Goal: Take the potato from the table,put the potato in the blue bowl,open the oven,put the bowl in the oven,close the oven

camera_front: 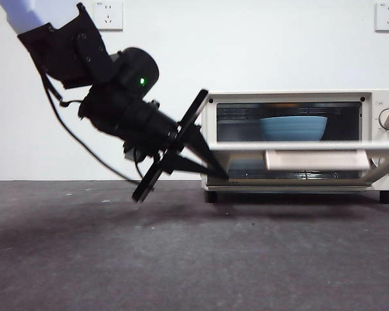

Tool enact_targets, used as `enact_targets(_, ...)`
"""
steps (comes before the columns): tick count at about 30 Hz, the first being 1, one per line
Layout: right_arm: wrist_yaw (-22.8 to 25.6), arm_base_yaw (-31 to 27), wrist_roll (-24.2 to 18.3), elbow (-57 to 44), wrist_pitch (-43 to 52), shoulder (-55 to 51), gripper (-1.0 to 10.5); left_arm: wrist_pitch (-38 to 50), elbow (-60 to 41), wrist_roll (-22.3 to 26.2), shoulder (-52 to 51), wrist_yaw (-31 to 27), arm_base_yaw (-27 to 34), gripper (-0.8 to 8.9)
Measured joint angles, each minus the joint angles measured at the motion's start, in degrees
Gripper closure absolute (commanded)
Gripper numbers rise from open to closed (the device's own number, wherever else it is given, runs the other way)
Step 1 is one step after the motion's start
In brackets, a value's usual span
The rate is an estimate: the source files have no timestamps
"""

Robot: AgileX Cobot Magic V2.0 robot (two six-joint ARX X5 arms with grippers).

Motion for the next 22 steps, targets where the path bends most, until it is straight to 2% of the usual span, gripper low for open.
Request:
enact_targets(10,0.0,0.0,0.0,0.0,0.0,0.0,9.5,-0.98,11.3,0.28,0.0,0.79,0.04,8.19)
enact_targets(22,0.0,0.0,0.0,0.0,0.0,0.0,9.5,-2.58,14.38,0.98,0.0,0.04,2.97,8.19)
